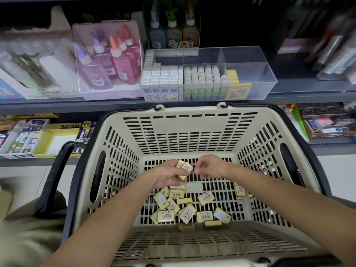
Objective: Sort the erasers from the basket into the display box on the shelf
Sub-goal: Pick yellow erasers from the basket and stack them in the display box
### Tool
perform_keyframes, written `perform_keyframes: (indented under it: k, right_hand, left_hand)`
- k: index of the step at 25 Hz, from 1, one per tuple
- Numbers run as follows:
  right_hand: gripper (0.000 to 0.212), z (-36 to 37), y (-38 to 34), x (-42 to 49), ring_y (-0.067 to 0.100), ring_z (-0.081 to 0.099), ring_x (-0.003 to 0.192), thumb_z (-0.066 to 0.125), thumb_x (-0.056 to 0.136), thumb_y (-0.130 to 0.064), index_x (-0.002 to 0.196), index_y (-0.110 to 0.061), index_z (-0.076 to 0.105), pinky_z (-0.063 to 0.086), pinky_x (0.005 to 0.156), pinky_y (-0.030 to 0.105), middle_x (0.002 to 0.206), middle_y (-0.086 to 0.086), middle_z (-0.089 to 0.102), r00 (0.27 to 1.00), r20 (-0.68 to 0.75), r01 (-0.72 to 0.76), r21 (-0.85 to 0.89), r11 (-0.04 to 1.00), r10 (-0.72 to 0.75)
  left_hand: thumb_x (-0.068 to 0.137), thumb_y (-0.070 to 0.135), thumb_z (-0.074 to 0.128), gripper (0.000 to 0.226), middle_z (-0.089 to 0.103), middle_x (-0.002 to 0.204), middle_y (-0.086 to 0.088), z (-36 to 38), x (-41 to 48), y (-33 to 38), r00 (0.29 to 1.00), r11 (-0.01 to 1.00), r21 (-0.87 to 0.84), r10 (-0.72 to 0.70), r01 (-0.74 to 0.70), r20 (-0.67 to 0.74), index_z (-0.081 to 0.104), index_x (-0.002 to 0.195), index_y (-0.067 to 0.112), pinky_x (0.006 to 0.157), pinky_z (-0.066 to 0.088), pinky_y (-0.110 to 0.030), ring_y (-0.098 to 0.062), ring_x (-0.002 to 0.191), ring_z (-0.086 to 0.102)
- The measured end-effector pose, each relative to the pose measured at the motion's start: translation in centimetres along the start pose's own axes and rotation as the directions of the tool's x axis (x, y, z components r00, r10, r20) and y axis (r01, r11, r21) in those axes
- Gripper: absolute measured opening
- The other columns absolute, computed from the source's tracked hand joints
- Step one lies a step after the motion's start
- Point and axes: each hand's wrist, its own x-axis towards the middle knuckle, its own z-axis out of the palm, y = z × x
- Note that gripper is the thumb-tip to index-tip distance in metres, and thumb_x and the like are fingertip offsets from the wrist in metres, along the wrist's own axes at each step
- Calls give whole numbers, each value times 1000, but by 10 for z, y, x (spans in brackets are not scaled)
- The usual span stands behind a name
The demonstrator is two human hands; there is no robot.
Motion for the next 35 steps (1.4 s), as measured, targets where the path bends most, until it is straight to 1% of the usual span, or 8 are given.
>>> perform_keyframes:
  k: [3, 6, 11, 16, 23, 26, 29, 35]
  right_hand:
    - [27, 14, 24, -10, 16, 56, 96, 66, 83, -23, 108, -17, 58, 47, 79, 27, 106, -2, 57, 985, 172, 91, -601, 794, 16]
    - [37, 24, 32, -13, 22, 55, 97, 66, 82, -27, 114, -16, 52, 46, 72, 32, 113, 3, 49, 973, 229, 192, -810, 554, -2]
    - [25, 22, 34, -14, 18, 52, 92, 64, 83, -27, 102, -17, 51, 46, 72, 29, 103, 0, 55, 975, 221, 169, -727, 666, -7]
    - [21, 7, 3, -11, 3, 51, 73, 70, 80, -10, 87, -21, 53, 42, 64, 14, 88, -8, 53, 982, 160, 129, -197, 972, -98]
    - [21, -5, -7, -20, 8, 58, 67, 71, 80, -10, 79, -17, 51, 49, 57, 17, 81, 1, 61, 991, -108, 107, 220, 969, -85]
    - [7, -21, 15, -21, 10, 63, 70, 62, 88, -20, 88, -14, 58, 52, 59, 21, 85, 3, 64, 976, -140, -169, -16, 985, 165]
    - [13, -26, 42, -25, 9, 56, 52, 61, 87, -11, 76, -13, 53, 45, 44, 18, 68, 1, 56, 898, -161, -432, -505, 747, 410]
    - [19, -16, 55, -21, 12, 58, 51, 65, 80, -3, 71, -11, 50, 42, 35, 22, 64, 4, 55, 836, -212, -506, -654, 562, 507]
  left_hand:
    - [82, -3, 64, 27, 61, 93, -13, -2, 0, 0, 999, 1000, 22, -17, 18, -36, 51, 105, 5, 58, 54, -22, -18, 71, 63]
    - [79, -5, 67, 37, 63, 103, -15, 0, -1, -1, 998, 999, 28, -14, 16, -66, 50, 110, 5, 65, 57, -25, -20, 82, 67]
    - [78, -7, 67, 38, 61, 111, -17, 1, 0, -6, 995, 995, 82, -46, 53, -84, 50, 110, 4, 82, 57, -36, -26, 99, 65]
    - [82, -5, 63, 34, 60, 108, -15, 1, 1, -5, 997, 997, 73, -27, 32, -69, 47, 111, 6, 91, 52, -40, -28, 103, 63]
    - [75, 7, 72, 41, 69, 96, -10, 10, 1, -3, 992, 997, -77, -3, 13, 130, 51, 110, 7, 80, 56, -33, -21, 91, 67]
    - [73, 4, 73, 47, 68, 103, -13, 14, 2, -4, 992, 997, -75, -21, 31, 128, 50, 115, 5, 81, 57, -34, -23, 95, 68]
    - [73, 3, 73, 62, 64, 115, -16, 11, 3, -1, 992, 996, -79, -25, 35, 120, 42, 127, 4, 90, 53, -38, -26, 102, 65]
    - [70, 5, 75, 87, 60, 120, -16, 6, 4, 1, 996, 999, -45, -5, 9, 84, 27, 143, 6, 88, 54, -39, -24, 99, 66]
